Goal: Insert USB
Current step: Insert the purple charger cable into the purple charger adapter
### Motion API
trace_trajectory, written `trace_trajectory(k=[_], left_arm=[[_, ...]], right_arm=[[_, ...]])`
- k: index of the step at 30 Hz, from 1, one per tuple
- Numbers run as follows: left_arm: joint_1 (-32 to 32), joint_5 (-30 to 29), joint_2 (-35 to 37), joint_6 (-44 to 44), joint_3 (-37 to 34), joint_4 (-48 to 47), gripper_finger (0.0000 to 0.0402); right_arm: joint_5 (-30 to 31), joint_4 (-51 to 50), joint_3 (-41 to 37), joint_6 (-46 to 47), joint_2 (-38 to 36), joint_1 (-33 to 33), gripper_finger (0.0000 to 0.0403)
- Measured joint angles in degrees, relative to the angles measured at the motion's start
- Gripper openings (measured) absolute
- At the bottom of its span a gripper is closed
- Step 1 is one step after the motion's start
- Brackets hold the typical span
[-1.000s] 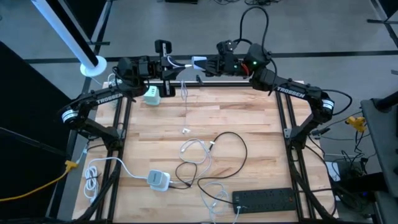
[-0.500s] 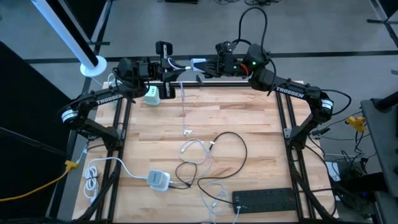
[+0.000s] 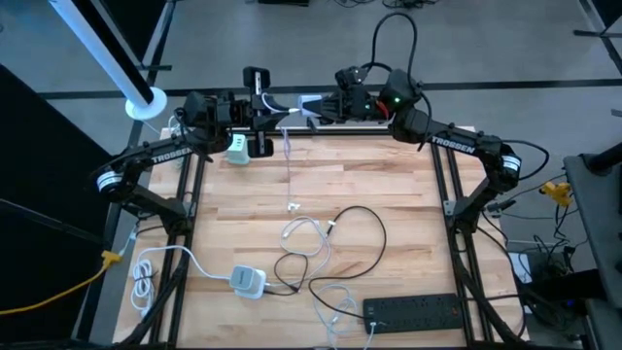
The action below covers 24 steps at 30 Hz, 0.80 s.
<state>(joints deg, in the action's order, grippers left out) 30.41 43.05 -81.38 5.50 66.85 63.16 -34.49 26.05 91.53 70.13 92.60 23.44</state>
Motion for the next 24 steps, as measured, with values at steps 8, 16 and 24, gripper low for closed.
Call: trace_trajectory(k=[8,16,24], left_arm=[[0.00,0.03,0.00,0.02,0.00,0.51,0.0001],[-0.46,0.15,-1.13,0.28,0.00,1.48,0.0001],[-1.53,0.17,-2.14,1.79,0.00,3.12,0.0001]], right_arm=[[-0.02,-0.01,0.00,0.50,0.00,0.02,0.0114],[-0.06,-0.01,0.00,1.43,0.00,0.07,0.0114],[-0.04,-0.13,0.00,2.06,-0.09,0.09,0.0114]])
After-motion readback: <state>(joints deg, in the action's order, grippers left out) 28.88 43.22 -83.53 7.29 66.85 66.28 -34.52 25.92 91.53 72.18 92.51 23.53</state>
